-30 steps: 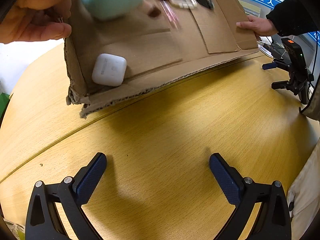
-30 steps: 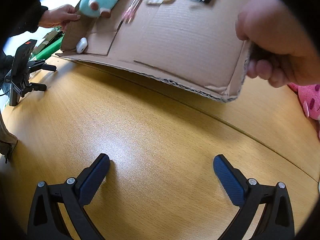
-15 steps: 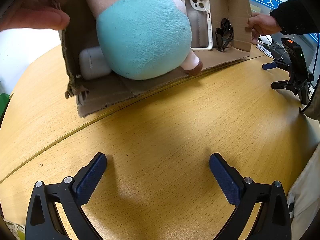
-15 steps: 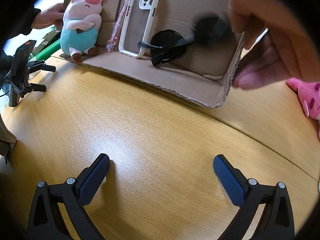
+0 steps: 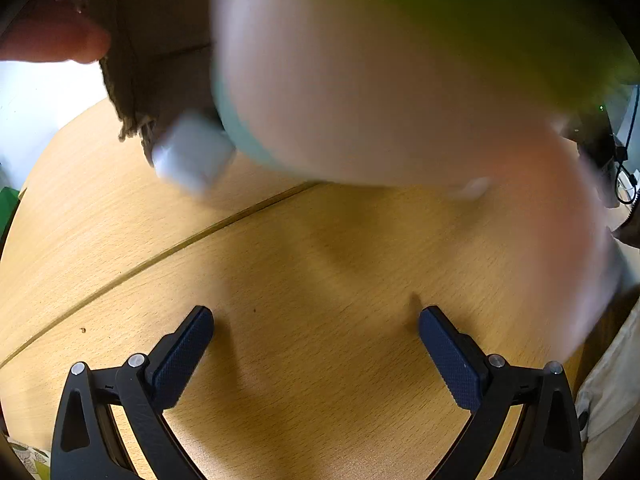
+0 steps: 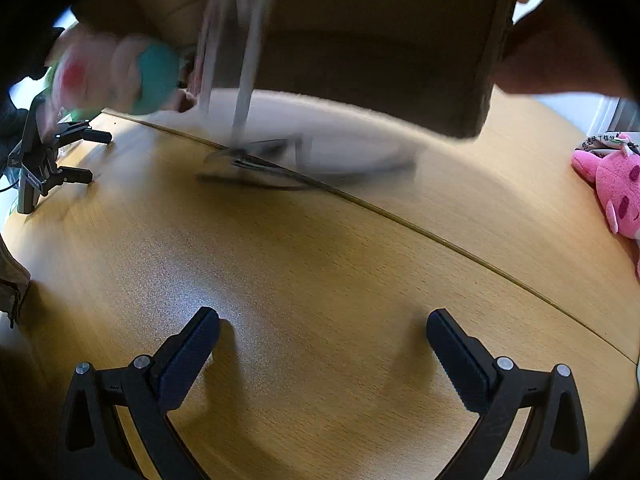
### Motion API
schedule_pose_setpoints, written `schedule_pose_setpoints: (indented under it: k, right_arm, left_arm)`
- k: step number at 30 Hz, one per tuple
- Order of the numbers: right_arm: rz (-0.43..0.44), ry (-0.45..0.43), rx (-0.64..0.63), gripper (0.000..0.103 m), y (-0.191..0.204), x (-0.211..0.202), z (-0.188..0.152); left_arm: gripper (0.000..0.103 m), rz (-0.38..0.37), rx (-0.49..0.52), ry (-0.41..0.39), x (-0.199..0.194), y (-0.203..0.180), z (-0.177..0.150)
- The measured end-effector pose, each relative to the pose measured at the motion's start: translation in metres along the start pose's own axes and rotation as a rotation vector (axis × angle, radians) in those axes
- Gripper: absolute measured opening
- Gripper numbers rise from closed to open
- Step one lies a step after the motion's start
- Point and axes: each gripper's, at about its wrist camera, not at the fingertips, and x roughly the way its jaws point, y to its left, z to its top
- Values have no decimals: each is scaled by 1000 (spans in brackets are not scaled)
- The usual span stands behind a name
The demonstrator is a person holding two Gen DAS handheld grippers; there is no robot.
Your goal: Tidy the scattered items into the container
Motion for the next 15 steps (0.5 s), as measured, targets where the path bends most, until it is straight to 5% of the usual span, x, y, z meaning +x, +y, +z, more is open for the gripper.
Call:
schedule_pose_setpoints:
  k: [15]
  right_arm:
    - [0, 1, 1, 103, -1, 2, 3]
  left_arm:
    - [103, -1, 1, 1, 1, 2, 2]
